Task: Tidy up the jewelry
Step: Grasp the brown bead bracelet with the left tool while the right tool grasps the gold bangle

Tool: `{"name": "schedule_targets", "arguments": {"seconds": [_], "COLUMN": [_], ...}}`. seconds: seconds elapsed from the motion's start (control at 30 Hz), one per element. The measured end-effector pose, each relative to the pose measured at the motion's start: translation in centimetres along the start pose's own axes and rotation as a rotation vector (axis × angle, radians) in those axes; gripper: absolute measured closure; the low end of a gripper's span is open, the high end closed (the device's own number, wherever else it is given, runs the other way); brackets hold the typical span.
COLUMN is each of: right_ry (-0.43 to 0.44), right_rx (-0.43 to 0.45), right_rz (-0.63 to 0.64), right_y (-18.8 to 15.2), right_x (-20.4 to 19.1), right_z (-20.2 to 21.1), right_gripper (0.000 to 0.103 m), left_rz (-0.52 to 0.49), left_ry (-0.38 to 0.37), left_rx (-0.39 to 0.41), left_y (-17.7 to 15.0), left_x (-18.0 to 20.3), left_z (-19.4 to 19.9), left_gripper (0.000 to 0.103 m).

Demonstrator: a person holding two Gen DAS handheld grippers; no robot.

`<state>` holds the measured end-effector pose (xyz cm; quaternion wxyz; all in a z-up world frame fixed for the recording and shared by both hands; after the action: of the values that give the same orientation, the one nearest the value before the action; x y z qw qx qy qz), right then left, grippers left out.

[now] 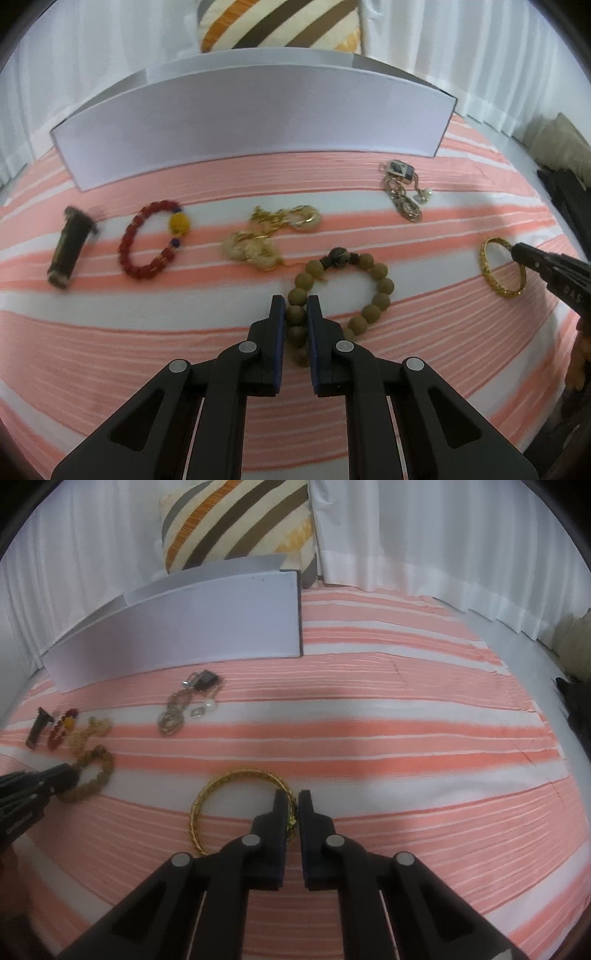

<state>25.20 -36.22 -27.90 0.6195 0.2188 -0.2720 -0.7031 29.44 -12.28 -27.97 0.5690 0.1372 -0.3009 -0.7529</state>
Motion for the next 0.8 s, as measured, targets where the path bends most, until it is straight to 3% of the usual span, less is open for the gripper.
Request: {"name": "schedule_targets", "arguments": {"seconds": [0.2, 0.37, 0.4, 0.53, 0.8], "right_ry": [0.012, -0.007, -0.008, -0.015, -0.044], "right_rx": [-0.013, -0.019, -0.019, -0.016, -0.009], "right_rz": [0.011, 0.04, 0.047, 0.071, 0.104], "right_y": [-0.4, -0.6, -0.5, -0.6, -0.7], "right_x": [-0.7, -1.3, -1.4, -1.7, -2.1], "right_z": [-0.1, -0.5, -0.6, -0.4, -0.6], "right_gripper": [0.097, 0.096, 0.094, 0.067, 0.067], "left_rz": [0.045, 0.033, 0.03, 0.011, -0.004], "left_ry": [0.011, 0.054, 0.063, 0.095, 0.106], "left_rx": [0.008, -0.02, -0.017, -0.007, -0.019], "left_y": [-0.6, -0.9, -0.9, -0.9, -0.9], "left_x": [-2.1, -2.3, -2.3, -1.7, -1.6], "left_z": [1.6, 0.8, 0.8, 0.8, 0.5], "left_gripper": [0.094, 0.092, 0.09, 0.062, 0.063]}}
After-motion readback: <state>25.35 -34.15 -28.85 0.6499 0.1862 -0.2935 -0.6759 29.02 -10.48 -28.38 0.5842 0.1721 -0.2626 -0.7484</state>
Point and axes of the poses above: each gripper's, at about its wrist camera, not at the fingertips, and z roughly against the way its jaws point, x to its right, y to its top, the point moved 6 cm from there along -z, roughly the way its jaws point, and after that the axes turned 6 degrees about -y, right-handed, at the moved point
